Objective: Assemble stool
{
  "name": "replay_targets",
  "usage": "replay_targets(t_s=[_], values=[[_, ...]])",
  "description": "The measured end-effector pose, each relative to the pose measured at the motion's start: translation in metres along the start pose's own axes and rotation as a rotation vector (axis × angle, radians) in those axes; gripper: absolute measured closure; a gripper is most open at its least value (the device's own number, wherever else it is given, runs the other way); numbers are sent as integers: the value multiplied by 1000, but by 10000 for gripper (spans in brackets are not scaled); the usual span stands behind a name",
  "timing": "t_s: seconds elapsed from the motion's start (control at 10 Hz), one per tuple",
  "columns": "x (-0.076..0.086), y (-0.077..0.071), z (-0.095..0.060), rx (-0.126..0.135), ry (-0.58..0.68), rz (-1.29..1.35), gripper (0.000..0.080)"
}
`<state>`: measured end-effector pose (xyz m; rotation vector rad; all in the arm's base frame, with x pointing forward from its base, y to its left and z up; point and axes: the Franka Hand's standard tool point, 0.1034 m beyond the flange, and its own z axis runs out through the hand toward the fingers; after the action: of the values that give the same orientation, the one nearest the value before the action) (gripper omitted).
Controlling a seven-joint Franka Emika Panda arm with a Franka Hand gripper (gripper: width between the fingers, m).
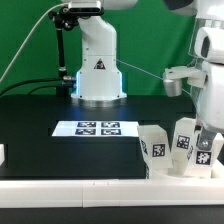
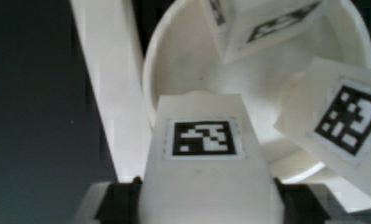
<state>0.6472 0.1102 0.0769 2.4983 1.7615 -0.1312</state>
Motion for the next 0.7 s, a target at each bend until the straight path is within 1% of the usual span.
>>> replay_targets(t_s=[0.3,0.4,0.5,0.6,0.7], values=[[-1,-1,0,6,1,190,464],[-4,0,1,30,21,291,464],[-7,2,1,48,34,431,464],[-7,2,1,60,56,577,462],[-8,3,1,88,67,790,462]])
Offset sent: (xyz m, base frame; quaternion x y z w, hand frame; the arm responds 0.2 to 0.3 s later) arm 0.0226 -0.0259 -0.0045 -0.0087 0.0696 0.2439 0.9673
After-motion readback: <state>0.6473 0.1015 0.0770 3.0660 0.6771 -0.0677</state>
